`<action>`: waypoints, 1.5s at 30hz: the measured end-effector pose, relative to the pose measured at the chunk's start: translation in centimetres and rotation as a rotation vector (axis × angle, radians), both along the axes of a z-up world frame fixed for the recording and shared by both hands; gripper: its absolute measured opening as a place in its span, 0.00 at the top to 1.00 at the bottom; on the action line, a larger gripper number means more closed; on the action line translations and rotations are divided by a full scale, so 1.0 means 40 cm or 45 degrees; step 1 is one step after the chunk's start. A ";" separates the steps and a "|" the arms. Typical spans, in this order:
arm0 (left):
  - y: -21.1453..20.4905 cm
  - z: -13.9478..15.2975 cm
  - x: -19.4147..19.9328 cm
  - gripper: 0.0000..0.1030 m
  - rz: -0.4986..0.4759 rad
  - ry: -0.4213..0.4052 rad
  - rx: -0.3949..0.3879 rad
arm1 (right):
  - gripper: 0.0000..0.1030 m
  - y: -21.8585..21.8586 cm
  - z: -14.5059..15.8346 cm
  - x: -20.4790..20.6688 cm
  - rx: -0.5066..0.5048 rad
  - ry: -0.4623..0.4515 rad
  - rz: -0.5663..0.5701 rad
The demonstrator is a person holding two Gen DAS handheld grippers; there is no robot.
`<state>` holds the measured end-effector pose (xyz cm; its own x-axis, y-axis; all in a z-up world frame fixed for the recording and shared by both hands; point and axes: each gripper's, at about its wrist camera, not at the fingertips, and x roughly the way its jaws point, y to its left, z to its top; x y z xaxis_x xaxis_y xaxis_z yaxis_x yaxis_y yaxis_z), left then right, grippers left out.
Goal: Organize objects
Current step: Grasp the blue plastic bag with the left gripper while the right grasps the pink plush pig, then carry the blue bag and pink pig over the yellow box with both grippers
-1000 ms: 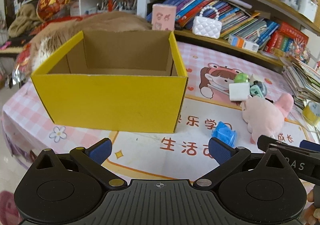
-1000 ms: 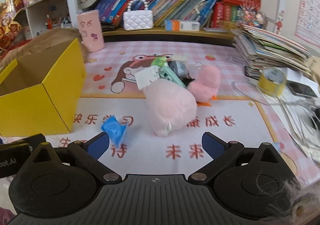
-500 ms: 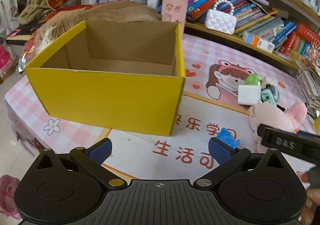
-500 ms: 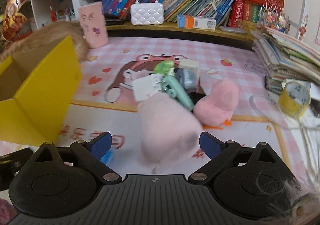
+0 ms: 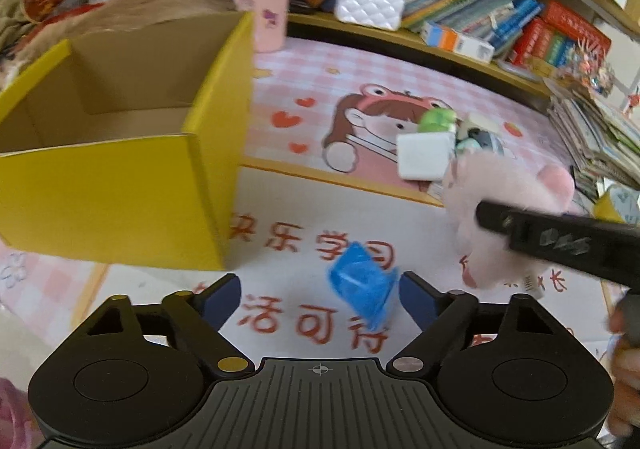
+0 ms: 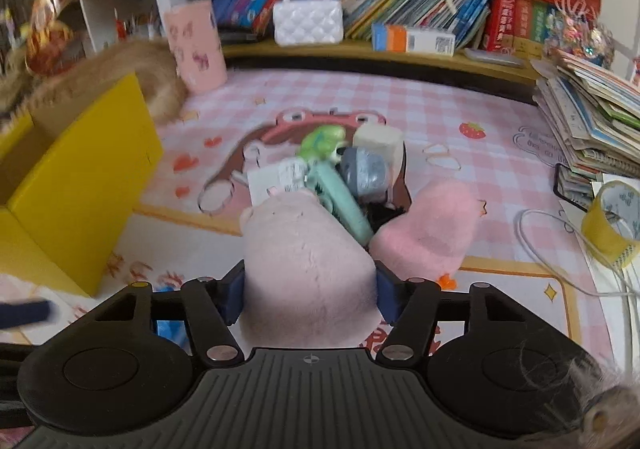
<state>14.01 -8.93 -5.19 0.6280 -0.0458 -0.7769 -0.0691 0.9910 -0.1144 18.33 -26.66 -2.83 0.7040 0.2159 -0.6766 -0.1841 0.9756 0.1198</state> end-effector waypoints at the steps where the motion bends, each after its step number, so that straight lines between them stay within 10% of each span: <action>1: -0.008 -0.007 0.008 0.24 -0.012 0.003 0.003 | 0.42 -0.006 0.011 -0.006 0.010 -0.016 -0.006; 10: -0.085 -0.067 0.051 0.58 -0.103 0.032 0.140 | 0.42 -0.036 0.063 -0.027 0.044 -0.086 0.001; 30: 0.049 0.041 -0.064 0.61 0.019 -0.107 0.088 | 0.42 0.035 0.052 -0.078 0.020 -0.046 -0.004; 45: 0.309 0.075 -0.268 0.62 -0.002 -0.183 0.063 | 0.42 0.280 0.075 -0.286 -0.028 -0.069 -0.091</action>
<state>3.29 3.42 -2.18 0.7327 -0.0106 -0.6805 -0.0543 0.9958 -0.0739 6.89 -15.46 0.19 0.7526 0.1495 -0.6413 -0.1198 0.9887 0.0900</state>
